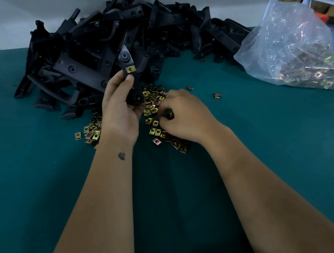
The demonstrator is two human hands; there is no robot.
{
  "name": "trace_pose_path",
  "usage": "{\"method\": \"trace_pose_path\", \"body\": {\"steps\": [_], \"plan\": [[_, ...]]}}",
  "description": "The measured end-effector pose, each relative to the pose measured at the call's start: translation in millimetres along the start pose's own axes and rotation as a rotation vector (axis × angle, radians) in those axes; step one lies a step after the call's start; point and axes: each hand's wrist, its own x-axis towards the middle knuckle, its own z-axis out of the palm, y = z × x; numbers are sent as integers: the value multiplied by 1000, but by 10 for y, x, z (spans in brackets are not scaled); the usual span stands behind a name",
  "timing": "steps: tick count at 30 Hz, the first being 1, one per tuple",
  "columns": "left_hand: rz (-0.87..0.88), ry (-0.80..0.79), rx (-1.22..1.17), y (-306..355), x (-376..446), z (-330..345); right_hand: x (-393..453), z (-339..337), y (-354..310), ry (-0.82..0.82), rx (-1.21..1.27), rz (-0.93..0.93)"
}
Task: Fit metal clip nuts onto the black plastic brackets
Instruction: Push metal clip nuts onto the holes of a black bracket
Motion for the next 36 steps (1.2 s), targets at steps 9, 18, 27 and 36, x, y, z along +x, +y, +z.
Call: {"method": "trace_pose_path", "body": {"steps": [9, 18, 27, 36], "plan": [[5, -23, 7, -19, 18, -1, 20, 32, -10, -4, 106, 6], [-69, -55, -51, -63, -39, 76, 17, -83, 42, 206, 777, 285], [-102, -92, -124, -60, -56, 95, 3, -179, 49, 270, 1173, 315], [-127, -229, -135, -63, -70, 75, 3, -189, 50, 298, 1287, 257]]}}
